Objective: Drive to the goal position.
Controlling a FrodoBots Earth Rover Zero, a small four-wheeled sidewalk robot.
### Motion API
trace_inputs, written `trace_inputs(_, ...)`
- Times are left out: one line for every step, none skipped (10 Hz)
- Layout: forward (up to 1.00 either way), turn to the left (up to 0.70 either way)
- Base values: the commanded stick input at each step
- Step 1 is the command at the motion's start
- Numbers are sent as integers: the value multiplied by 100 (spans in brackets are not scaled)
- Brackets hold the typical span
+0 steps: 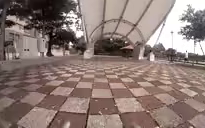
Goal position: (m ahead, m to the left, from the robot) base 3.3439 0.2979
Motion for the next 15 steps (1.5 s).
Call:
trace_inputs(100, 0)
trace_inputs(100, 0)
trace_inputs(100, 0)
trace_inputs(100, 0)
trace_inputs(100, 0)
trace_inputs(100, 0)
trace_inputs(100, 0)
trace_inputs(100, 0)
trace_inputs(100, 0)
trace_inputs(100, 0)
trace_inputs(100, 0)
trace_inputs(100, 0)
trace_inputs(100, 0)
trace_inputs(100, 0)
trace_inputs(100, 0)
